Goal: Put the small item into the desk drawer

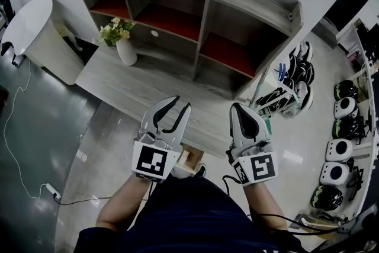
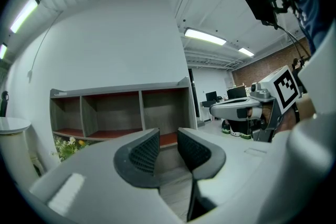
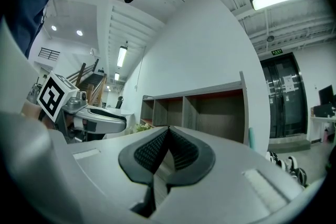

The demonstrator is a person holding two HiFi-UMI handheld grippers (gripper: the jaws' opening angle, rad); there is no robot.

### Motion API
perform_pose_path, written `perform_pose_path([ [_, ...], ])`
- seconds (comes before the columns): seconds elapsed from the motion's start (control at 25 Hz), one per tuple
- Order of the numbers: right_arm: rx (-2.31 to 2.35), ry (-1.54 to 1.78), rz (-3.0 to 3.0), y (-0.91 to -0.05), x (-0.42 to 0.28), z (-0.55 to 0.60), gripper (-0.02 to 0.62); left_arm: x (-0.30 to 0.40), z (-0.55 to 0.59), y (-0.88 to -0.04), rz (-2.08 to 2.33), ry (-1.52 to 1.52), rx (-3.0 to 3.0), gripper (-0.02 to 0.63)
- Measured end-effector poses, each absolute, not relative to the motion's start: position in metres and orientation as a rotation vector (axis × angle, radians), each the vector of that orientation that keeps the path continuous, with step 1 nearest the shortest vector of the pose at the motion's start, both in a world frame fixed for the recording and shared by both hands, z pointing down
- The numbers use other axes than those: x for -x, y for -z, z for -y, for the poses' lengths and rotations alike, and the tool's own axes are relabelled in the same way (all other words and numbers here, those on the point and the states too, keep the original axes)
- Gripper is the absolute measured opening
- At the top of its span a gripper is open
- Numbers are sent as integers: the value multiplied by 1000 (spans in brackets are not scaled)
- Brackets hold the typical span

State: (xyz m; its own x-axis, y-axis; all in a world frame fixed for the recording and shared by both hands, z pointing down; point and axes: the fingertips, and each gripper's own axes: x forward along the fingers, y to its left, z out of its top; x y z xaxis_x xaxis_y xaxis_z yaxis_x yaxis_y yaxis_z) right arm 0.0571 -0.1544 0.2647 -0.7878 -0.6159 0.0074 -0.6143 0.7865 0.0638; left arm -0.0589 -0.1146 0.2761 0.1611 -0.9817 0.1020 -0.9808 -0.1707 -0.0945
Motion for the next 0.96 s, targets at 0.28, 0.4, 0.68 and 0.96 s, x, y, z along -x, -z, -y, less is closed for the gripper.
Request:
perform_pose_path([
  [0.28, -1003, 77, 2950, -266, -60, 154, 6, 54, 115, -280, -2024, 232, 2397, 106],
  [0.4, -999, 65, 2946, -268, -61, 154, 6, 53, 115, -281, -2030, 241, 2402, 106],
  [0.68, -983, 39, 2957, -277, -64, 158, 6, 53, 116, -293, -2059, 265, 2401, 106],
  [0.96, -978, 20, 2948, -283, -71, 169, 6, 48, 126, -298, -2052, 297, 2378, 106],
])
